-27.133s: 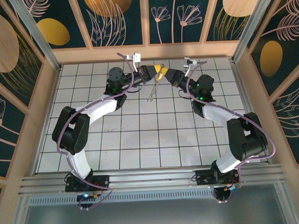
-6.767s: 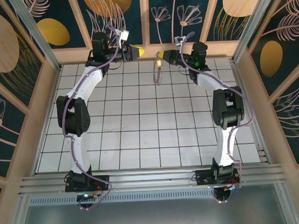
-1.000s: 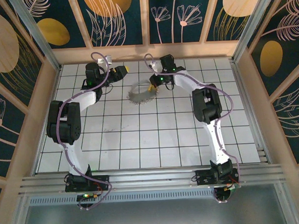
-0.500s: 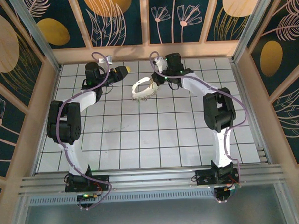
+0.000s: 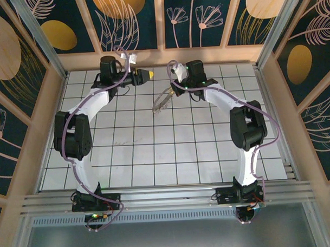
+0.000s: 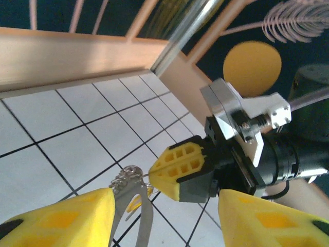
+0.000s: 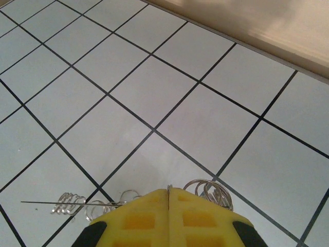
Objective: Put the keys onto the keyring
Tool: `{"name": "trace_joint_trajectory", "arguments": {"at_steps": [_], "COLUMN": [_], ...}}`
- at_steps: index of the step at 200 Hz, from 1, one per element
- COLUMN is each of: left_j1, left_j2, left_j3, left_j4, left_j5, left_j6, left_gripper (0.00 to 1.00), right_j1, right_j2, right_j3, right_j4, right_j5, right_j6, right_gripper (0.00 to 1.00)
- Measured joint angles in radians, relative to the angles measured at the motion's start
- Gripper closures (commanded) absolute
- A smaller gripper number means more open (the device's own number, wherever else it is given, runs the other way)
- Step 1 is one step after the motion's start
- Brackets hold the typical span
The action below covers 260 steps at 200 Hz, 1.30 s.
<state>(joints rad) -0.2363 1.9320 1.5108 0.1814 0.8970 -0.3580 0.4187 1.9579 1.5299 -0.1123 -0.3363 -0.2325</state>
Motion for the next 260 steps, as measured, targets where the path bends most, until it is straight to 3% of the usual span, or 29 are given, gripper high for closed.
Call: {"name": "trace_joint_trajectory", "arguments": {"at_steps": [49,97,180,220,260], "left_j1": [-0.067,-0.067,-0.092,-0.119,-0.164], "left_j2": [0.006,0.006,-0.03,-0.037,-0.036], "left_j3": [0.029,-0.025,-0.038,-0.037,-0.011], "left_j4": [-0.137,-0.109,0.008,0.07,0.093], "left_j5": [-0.027,-0.022,0.05,0.072,0.091], "left_j6": [0.13,0.121,0.058,0.024,0.008], "left_gripper": [0.44,0.44,0.45,0.46,0.55], "right_j1": [0.0,-0.005,-0.09,-0.119,-0.141], "right_j2": [-0.089,-0.203,-0.425,-0.471,-0.472], "right_j3": [-0.068,-0.171,-0.376,-0.433,-0.456], "right_j4": [0.026,0.087,0.285,0.374,0.431], "right_j5": [-0.002,-0.045,-0.268,-0.348,-0.409], "right_j6": [0.003,0.03,0.158,0.224,0.277], "right_gripper": [1.0,1.0,1.0,1.0,1.0]}}
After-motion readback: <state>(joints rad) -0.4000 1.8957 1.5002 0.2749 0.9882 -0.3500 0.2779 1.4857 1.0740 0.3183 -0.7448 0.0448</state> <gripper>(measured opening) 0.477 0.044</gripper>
